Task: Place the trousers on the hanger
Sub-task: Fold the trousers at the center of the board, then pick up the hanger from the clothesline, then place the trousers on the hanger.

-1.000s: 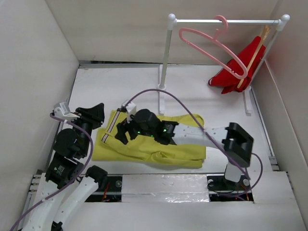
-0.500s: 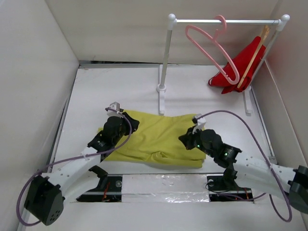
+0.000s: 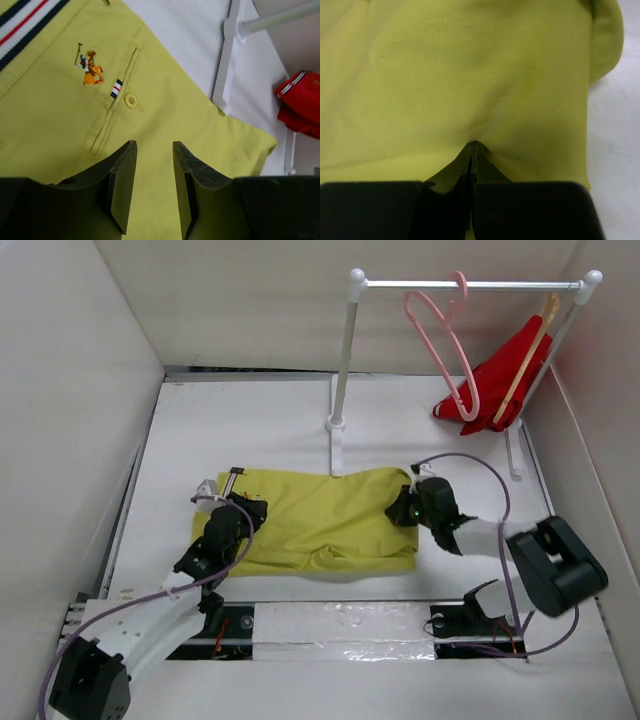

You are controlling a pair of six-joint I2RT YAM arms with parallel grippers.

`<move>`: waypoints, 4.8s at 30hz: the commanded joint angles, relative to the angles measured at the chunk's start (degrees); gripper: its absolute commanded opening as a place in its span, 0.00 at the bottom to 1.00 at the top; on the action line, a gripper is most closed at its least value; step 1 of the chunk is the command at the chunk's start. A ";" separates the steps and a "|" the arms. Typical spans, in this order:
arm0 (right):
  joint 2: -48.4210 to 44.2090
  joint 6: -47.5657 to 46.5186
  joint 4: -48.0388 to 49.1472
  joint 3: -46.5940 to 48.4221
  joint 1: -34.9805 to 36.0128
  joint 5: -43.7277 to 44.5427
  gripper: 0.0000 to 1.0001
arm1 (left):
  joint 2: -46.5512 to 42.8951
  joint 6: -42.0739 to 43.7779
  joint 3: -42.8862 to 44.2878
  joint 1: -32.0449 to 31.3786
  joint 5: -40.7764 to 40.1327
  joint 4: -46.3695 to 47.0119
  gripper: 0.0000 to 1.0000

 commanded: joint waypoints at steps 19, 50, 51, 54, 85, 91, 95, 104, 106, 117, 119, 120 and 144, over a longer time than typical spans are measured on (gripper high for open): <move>-28.10 -19.79 -26.65 29.63 -1.01 1.13 0.00 | 3.35 10.94 8.96 -4.26 4.45 9.22 0.00; -0.15 -22.79 -29.43 59.04 -13.50 13.89 0.03 | 10.13 16.48 10.81 -23.43 -5.22 14.33 0.13; -0.77 -23.14 -28.73 58.60 -14.02 12.93 0.00 | 10.22 16.57 11.77 -23.43 -4.87 14.07 0.20; -3.06 -24.20 -27.05 58.78 -14.02 11.78 0.00 | 10.58 16.75 13.62 -23.43 -3.20 14.59 0.37; -26.34 -19.02 -24.85 24.87 -9.46 16.34 0.00 | 48.88 29.58 73.88 -28.18 2.34 0.54 0.53; -29.86 -18.05 -27.93 17.39 -5.59 16.96 0.00 | 59.26 31.25 84.54 -28.18 2.34 -2.89 0.56; -30.57 -17.69 -29.42 14.83 -3.13 19.07 0.00 | 66.10 31.51 89.82 -27.66 0.68 -5.70 0.57; -32.15 -16.46 -28.55 11.23 0.21 20.92 0.00 | 76.13 31.25 99.93 -25.54 -1.69 -11.24 0.52; -32.50 -16.46 -29.33 11.31 0.74 21.97 0.00 | 76.93 31.34 101.07 -25.54 -2.75 -11.33 0.47; -34.87 -16.55 -33.11 11.66 1.27 23.65 0.35 | 73.78 27.83 92.84 -25.02 -0.65 -7.58 0.00; -37.84 -16.29 -34.95 11.05 1.27 22.77 0.52 | 70.37 26.16 85.55 -25.02 1.53 -4.41 0.00; -39.08 -16.29 -35.31 10.79 1.27 22.33 0.63 | 69.21 24.06 82.74 -25.02 2.59 -0.65 0.00; -39.45 -11.72 -28.64 0.42 -5.59 0.18 0.17 | 46.35 -0.74 30.33 -34.60 -17.51 26.99 0.00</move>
